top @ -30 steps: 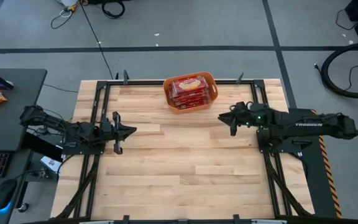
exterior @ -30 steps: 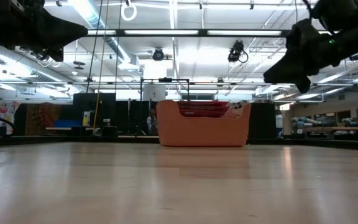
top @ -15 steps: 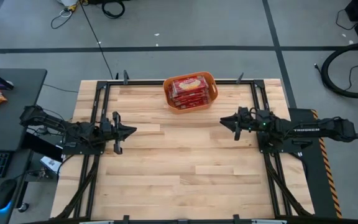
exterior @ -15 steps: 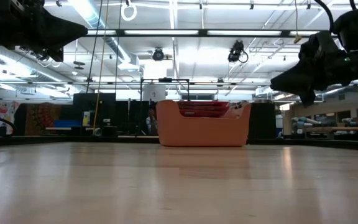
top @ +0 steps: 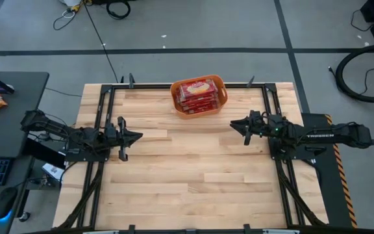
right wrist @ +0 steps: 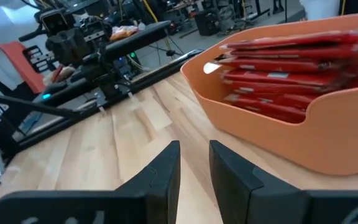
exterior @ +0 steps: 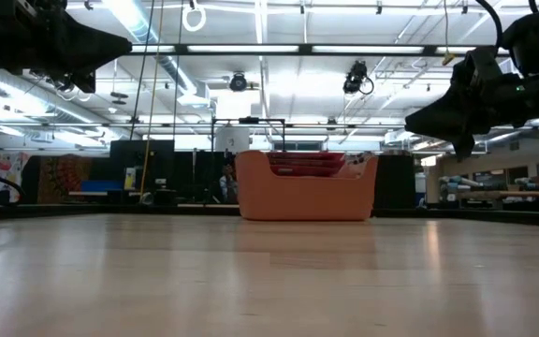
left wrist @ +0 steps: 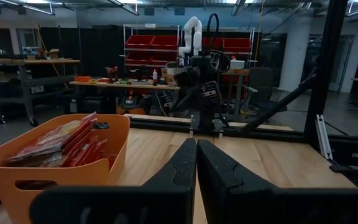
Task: Sort popcorn bags into baskets
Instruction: Return to Home Position
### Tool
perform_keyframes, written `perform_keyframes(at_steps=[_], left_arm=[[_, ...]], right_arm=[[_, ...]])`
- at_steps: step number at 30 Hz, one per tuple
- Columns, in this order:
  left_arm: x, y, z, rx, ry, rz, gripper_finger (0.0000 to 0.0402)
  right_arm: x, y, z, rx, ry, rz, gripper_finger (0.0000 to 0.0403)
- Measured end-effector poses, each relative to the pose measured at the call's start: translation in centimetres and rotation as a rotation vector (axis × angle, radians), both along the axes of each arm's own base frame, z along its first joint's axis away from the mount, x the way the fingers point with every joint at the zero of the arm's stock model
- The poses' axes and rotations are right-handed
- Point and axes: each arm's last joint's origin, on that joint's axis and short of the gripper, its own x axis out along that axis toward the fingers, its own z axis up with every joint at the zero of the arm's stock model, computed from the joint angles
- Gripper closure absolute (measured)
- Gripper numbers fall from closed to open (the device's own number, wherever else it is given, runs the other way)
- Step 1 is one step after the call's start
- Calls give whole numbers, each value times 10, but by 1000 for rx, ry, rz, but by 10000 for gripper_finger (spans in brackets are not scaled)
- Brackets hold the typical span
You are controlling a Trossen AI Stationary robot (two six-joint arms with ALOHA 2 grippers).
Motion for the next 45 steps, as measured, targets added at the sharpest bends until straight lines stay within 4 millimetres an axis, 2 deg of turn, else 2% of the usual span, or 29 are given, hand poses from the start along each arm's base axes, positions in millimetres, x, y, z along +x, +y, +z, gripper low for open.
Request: perform_keyframes(at_steps=[45], left_arm=[[0, 0, 0, 0, 0, 0, 383]], right_arm=[[0, 0, 0, 20, -7, -3, 313]])
